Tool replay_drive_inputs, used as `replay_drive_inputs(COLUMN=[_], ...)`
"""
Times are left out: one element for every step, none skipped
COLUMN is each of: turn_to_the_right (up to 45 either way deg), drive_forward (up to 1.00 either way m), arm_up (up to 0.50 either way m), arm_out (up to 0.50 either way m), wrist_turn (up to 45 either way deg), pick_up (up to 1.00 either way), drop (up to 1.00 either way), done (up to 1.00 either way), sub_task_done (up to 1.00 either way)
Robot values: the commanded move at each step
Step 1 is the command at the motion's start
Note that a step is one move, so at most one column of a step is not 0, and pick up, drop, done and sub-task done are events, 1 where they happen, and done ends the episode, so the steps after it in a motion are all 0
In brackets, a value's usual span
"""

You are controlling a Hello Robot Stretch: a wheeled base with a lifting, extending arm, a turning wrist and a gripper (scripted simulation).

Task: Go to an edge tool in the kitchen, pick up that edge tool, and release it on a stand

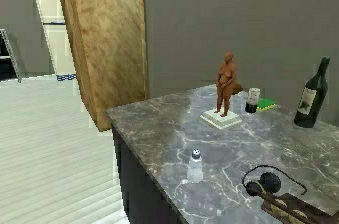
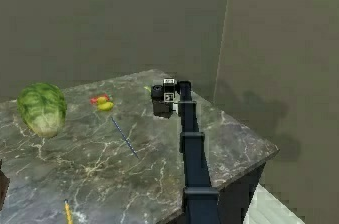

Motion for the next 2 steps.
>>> replay_drive_inputs(turn_to_the_right=[0.0,0.0], drive_forward=[0.00,0.00], arm_up=[0.00,0.10], arm_out=[0.00,0.00], wrist_turn=[0.0,0.0], pick_up=[1.00,0.00], drop=[0.00,0.00], done=[0.00,0.00], sub_task_done=[0.00,0.00])
